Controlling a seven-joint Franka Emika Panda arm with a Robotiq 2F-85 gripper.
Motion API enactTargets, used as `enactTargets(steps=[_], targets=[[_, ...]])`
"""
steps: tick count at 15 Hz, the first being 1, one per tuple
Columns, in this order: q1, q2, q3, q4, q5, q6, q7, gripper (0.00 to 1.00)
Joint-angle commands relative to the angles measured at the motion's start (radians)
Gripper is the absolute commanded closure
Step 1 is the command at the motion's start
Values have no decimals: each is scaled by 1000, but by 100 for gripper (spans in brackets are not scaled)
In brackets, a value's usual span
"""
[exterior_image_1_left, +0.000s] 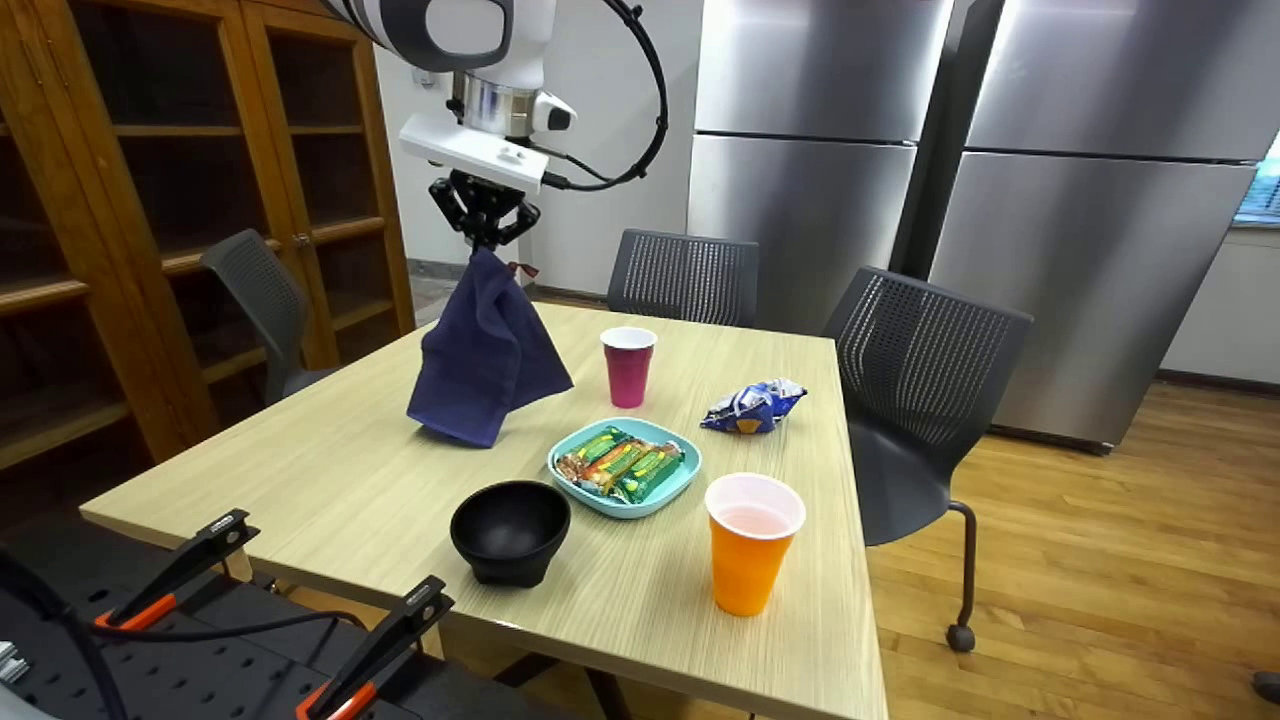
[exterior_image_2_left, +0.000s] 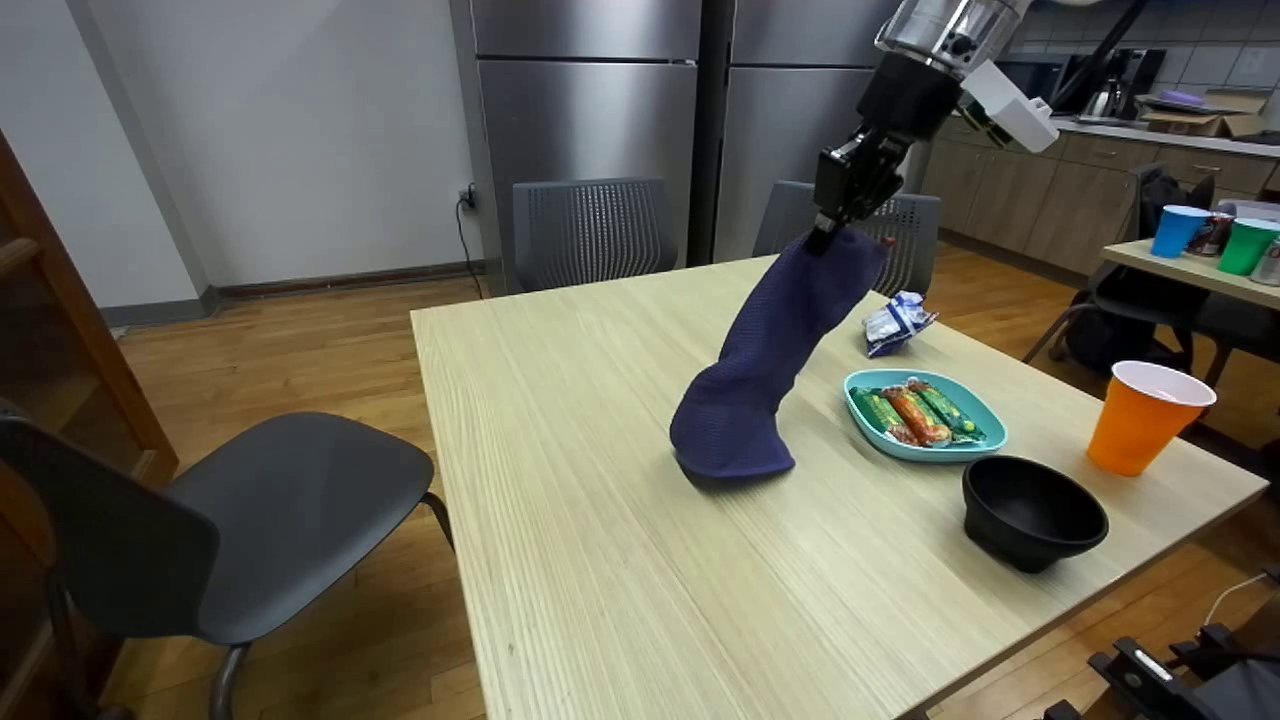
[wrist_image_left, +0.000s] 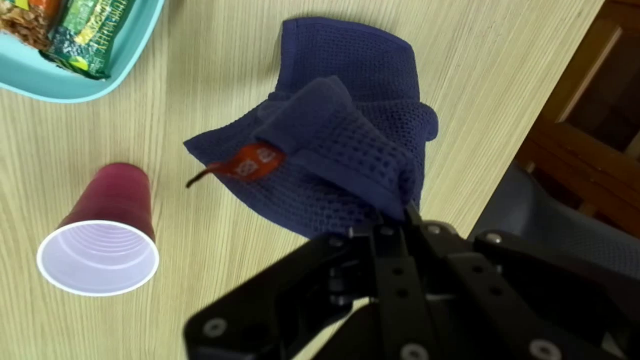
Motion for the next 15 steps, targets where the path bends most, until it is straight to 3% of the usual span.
enactTargets(steps=[1, 5, 15], targets=[[26, -42, -19, -14, -17, 25, 6, 99], [48, -78, -19, -12, -44, 73, 18, 99], [72, -136, -50, 10, -51, 69, 26, 99]])
